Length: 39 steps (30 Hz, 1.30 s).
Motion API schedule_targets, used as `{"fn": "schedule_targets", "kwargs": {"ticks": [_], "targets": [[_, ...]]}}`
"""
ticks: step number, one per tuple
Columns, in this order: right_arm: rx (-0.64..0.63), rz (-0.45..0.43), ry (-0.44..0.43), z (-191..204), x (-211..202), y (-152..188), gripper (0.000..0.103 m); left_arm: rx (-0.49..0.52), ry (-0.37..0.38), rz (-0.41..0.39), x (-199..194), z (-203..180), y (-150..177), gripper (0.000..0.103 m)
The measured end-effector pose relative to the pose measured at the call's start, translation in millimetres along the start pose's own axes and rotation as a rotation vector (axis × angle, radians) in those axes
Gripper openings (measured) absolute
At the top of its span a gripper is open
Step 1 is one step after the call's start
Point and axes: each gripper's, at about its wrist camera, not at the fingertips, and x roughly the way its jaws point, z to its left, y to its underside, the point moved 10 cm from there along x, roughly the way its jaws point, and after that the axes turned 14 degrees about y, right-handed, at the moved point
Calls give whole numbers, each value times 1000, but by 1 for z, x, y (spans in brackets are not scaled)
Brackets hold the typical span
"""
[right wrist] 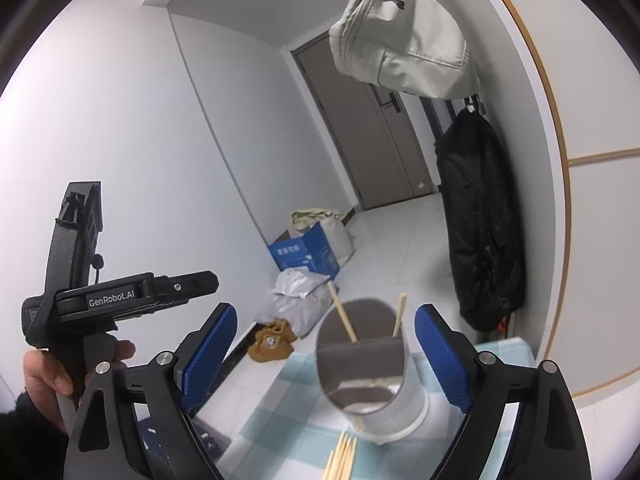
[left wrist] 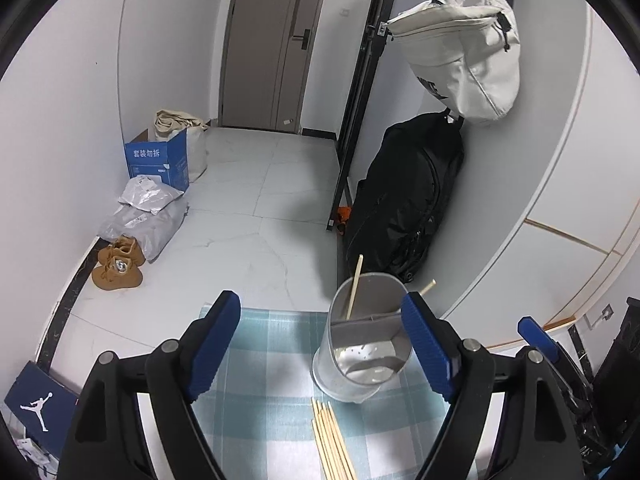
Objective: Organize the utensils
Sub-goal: 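Withdraw both open grippers from the holder back toward the chopstick bundle, then lower the right gripper onto the bundle and grasp another chopstick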
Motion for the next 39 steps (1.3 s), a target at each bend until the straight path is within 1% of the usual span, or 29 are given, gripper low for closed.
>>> {"fn": "schedule_targets", "kwargs": {"ticks": [7,11,18,21,22,24,25,27,28,29,31,33,35,37,38,39], "targets": [[-29,14,10,7,-14,21,98,6,0,-1,-11,-2,22,79],[-44,38,18,8,-13,35,98,8,-10,16,-10,2,41,79],[-90,119,37,11,-5,67,98,-16,-10,55,3,20,75,79],[-107,174,48,10,4,86,97,-39,-12,86,14,31,90,79],[-112,198,51,9,8,94,96,-53,-13,97,18,35,96,79],[-121,245,54,8,15,108,90,-76,-15,115,24,42,104,79],[-130,269,57,9,18,115,85,-85,-19,123,27,45,108,79],[-148,311,74,7,24,130,81,-98,-29,136,32,52,116,79],[-153,324,77,6,27,134,77,-109,-33,145,35,56,120,79],[-157,338,76,6,28,138,74,-118,-35,149,36,60,121,79],[-169,362,92,3,33,146,73,-136,-41,156,40,68,125,79],[-175,394,101,0,39,155,69,-147,-50,157,41,75,128,79],[-192,433,112,0,46,165,61,-175,-58,157,40,82,131,79],[-211,468,120,0,53,175,58,-214,-44,158,40,87,133,79],[-222,487,125,0,57,181,54,-219,-43,159,41,90,133,79],[-230,502,129,-1,61,186,52,-221,-50,158,41,93,132,79]]}}
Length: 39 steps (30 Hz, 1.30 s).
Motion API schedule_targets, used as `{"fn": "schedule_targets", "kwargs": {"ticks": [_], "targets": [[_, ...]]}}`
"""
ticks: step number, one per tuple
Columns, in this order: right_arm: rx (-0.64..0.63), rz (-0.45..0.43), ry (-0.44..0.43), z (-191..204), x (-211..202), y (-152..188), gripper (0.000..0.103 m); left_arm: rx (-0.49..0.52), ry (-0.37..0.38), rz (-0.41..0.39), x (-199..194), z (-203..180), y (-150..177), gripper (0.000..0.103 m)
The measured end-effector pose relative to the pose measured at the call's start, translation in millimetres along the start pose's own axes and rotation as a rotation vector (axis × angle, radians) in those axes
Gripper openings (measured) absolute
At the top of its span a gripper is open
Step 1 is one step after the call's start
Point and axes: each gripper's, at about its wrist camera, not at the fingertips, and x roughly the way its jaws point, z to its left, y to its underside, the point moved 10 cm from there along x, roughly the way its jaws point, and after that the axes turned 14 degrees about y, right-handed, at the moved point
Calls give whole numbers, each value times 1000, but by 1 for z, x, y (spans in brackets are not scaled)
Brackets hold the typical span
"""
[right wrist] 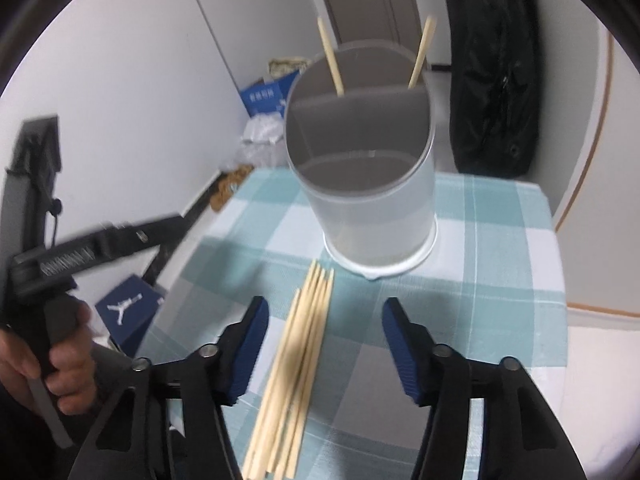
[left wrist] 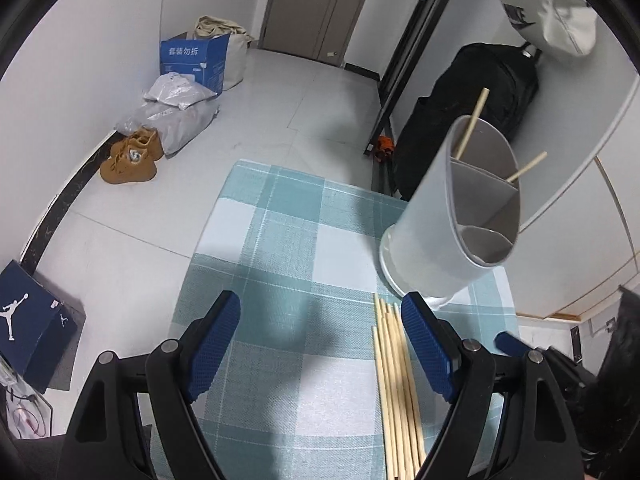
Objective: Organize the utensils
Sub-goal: 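Lower the right gripper onto the bundle and grasp another chopstick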
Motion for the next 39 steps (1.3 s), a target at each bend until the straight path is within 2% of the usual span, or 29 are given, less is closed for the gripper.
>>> {"fn": "schedule_targets", "kwargs": {"ticks": [3,6,8,14,28,30,32,39], "targets": [[-13,43,14,2,16,6,48,-5,-7,-6,-1,5,-2,79],[-31,88,31,7,35,11,40,-21,-17,10,2,13,-1,79],[-46,121,39,11,47,16,30,-29,-29,20,4,19,0,79],[-93,174,86,16,71,18,23,-41,-38,32,4,29,-1,79],[-223,214,203,27,87,9,16,-117,-7,55,3,42,0,79],[-221,224,217,25,86,8,12,-123,-5,54,2,42,0,79],[-209,241,218,22,88,9,7,-130,1,54,1,42,0,79],[-217,244,225,20,86,15,7,-150,13,61,0,44,0,79]]}}
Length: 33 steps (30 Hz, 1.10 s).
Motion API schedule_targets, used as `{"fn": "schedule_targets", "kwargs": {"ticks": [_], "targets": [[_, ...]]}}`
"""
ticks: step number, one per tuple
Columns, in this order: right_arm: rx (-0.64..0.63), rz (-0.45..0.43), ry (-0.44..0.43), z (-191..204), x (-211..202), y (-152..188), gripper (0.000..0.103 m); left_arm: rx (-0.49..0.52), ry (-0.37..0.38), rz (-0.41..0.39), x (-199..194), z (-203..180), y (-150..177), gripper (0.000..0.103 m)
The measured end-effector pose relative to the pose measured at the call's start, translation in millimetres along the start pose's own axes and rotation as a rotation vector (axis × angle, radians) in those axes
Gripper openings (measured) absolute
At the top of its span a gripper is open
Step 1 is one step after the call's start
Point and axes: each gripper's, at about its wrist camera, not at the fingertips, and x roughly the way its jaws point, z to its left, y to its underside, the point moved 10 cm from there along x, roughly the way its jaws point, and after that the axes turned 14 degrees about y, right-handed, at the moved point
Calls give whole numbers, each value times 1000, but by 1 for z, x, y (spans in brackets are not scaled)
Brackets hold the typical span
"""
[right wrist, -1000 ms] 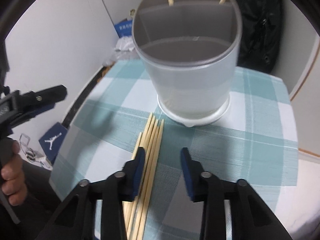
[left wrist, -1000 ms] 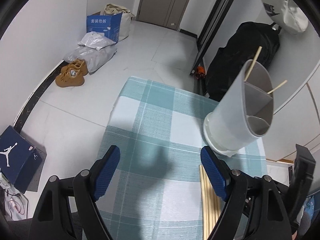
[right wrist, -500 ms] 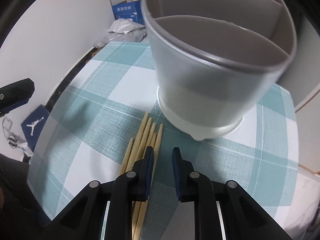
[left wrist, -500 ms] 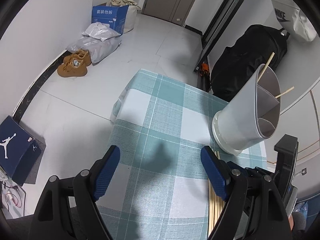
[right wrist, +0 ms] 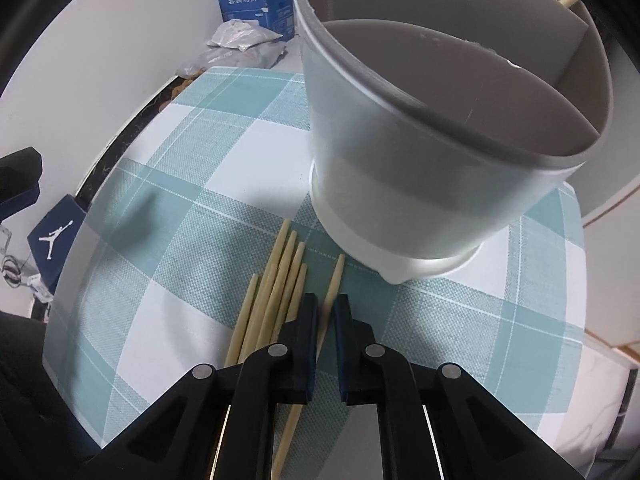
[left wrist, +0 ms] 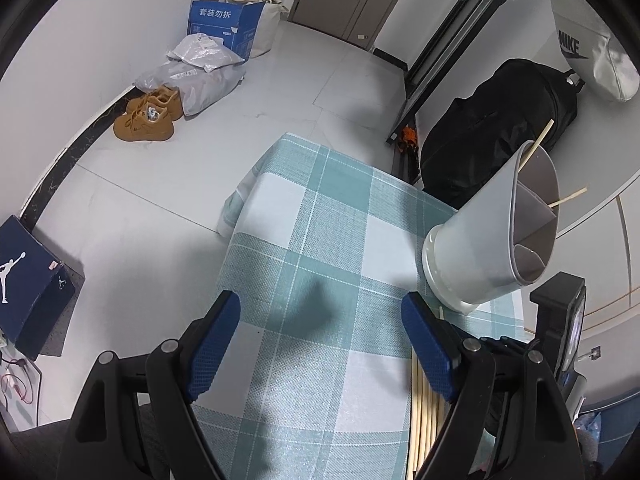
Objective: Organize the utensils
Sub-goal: 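Lower the right gripper onto the bundle and grasp another chopstick, then grasp a chopstick with the left gripper while the right gripper holds its chopstick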
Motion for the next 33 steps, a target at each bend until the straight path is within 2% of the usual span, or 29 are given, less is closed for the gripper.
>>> {"fn": "schedule_targets", "kwargs": {"ticks": [6,8,13,16,20,27,33], "targets": [[-25,-20,14,10,6,-15,10,-3,-11,5,1,4,0,79],[-20,-29,7,12,7,-18,6,5,-26,14,3,7,1,79],[38,-46,-56,12,6,-20,4,36,-47,55,10,10,9,79],[75,-110,-94,5,-14,-19,4,47,-22,91,18,5,19,79],[153,-190,-157,-11,-46,-17,4,70,15,183,39,-12,42,79],[363,-275,-286,-50,-83,-9,4,118,19,271,61,-32,66,79],[501,-307,-341,-76,-88,-4,4,174,-56,320,75,-37,77,79]]}}
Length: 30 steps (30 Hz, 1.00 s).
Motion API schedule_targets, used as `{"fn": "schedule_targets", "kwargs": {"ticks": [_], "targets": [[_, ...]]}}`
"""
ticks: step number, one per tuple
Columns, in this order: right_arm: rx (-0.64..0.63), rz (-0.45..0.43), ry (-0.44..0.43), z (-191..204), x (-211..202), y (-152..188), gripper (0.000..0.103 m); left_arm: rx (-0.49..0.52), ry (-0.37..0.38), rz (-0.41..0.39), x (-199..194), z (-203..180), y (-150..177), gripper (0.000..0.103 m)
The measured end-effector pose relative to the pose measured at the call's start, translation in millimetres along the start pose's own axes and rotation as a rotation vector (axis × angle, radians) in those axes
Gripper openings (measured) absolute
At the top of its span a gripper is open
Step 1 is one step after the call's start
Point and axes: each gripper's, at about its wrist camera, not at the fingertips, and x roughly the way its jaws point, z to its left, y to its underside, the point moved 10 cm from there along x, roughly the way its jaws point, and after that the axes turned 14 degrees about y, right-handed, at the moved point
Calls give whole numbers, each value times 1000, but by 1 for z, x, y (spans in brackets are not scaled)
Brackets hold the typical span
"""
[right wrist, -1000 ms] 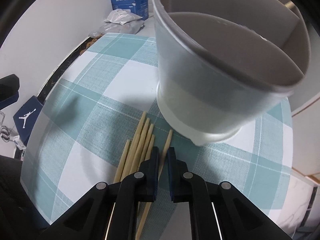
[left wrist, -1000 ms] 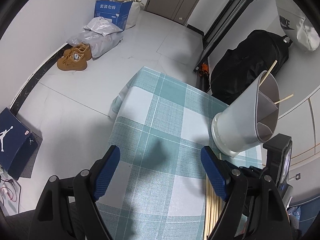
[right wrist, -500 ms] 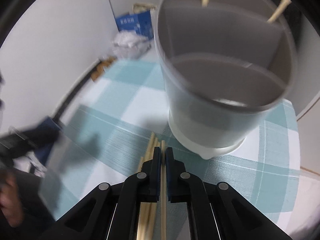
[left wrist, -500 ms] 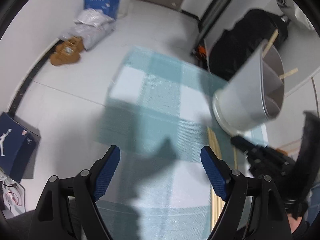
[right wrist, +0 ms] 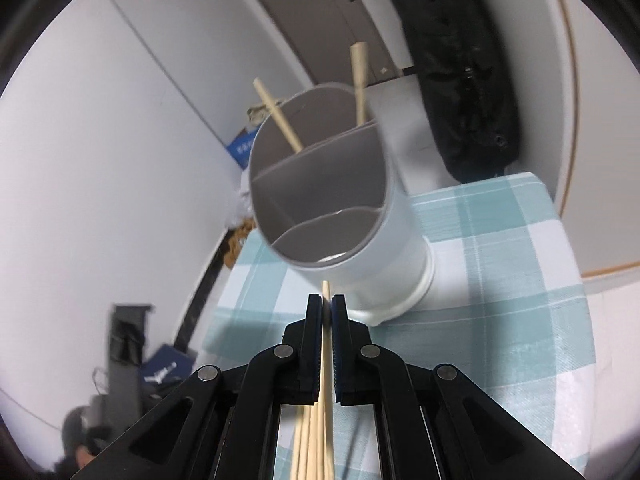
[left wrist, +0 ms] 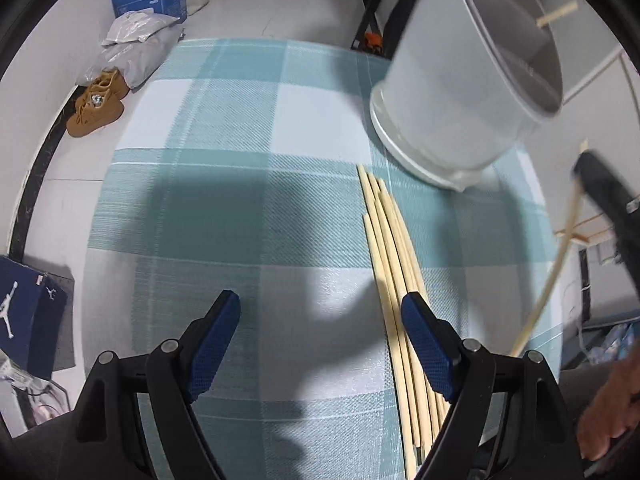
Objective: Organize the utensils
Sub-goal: 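Grasp a chopstick with the left gripper while the right gripper holds its chopstick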
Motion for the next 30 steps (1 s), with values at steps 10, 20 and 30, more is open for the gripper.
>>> {"fn": "schedule_targets", "kwargs": {"ticks": [10,20,30], "targets": [[0,-88,25,-15,-22,-16,4,74,-124,-1,-1,4,3,80],[1,-115,18,-19,-30,-21,4,65,-149,-14,3,6,-3,80],[21,-115,18,-25,-36,-22,4,66,-196,1,10,6,-14,79]]}}
